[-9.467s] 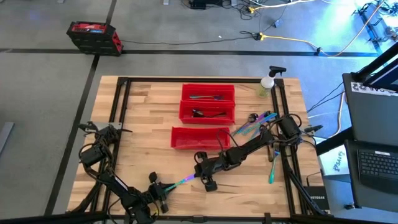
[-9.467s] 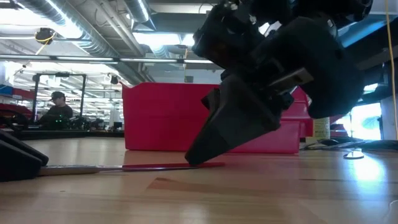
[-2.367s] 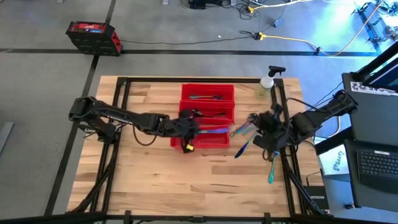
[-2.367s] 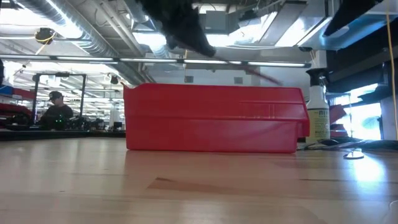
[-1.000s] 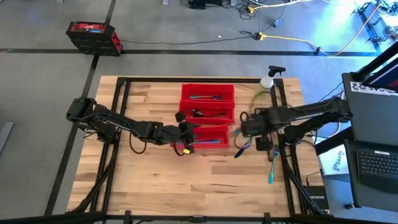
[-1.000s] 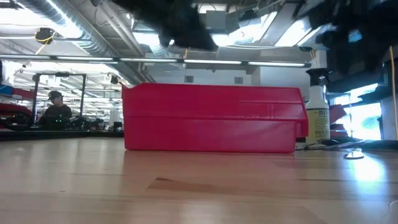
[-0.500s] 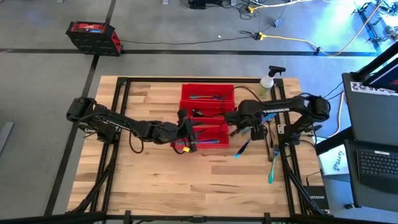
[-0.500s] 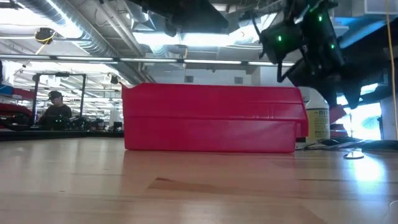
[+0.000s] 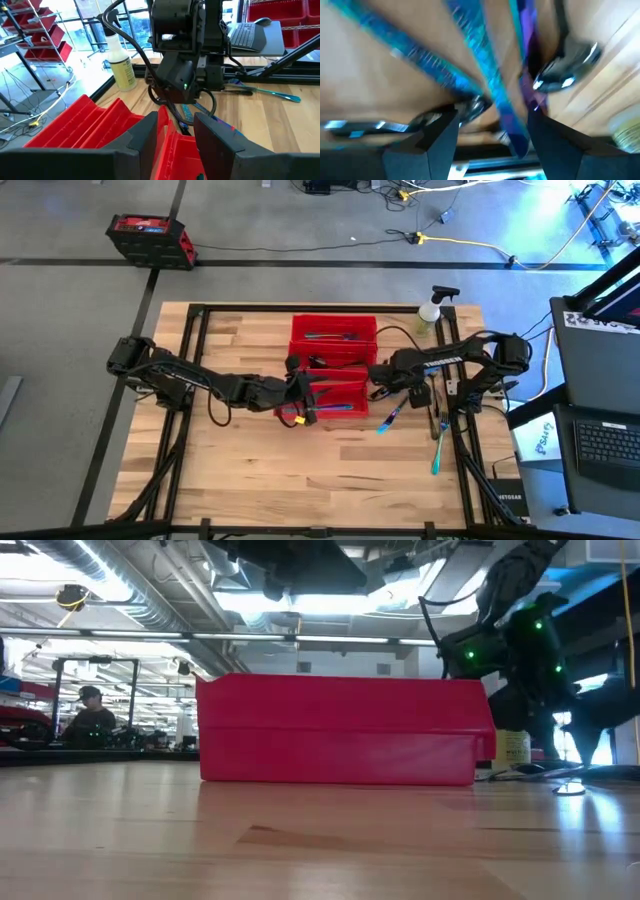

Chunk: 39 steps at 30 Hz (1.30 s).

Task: Sort silverware
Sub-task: Put the purple table knife into the bottom red bin

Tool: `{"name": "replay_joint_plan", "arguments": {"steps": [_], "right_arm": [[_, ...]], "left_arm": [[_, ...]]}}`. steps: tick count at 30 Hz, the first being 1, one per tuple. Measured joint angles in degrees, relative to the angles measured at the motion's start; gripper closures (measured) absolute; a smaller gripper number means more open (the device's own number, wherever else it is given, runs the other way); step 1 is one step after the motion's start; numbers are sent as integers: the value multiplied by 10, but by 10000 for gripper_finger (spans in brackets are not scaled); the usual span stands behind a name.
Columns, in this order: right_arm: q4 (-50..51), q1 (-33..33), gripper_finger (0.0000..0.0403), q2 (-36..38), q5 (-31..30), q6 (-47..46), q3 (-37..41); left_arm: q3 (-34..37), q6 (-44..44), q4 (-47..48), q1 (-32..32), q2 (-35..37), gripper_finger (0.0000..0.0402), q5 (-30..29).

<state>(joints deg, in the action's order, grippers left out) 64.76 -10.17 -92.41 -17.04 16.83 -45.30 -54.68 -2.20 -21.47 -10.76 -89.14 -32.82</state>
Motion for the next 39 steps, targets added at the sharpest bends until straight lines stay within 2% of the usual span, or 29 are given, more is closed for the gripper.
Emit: {"name": "replay_joint_plan", "arguments": {"steps": [15, 27, 31, 39], "right_arm": [[-60, -3, 182, 7, -14, 19, 71], [-65, -70, 183, 18, -5, 32, 68], [-74, -86, 207, 19, 9, 59, 68], [-78, -94, 291, 19, 13, 72, 68]], "left_arm": [[0, 6, 30, 0, 0, 288, 0], [0, 17, 30, 11, 0, 288, 0], [0, 22, 30, 15, 0, 288, 0], [0, 25, 38, 14, 0, 288, 0]]}}
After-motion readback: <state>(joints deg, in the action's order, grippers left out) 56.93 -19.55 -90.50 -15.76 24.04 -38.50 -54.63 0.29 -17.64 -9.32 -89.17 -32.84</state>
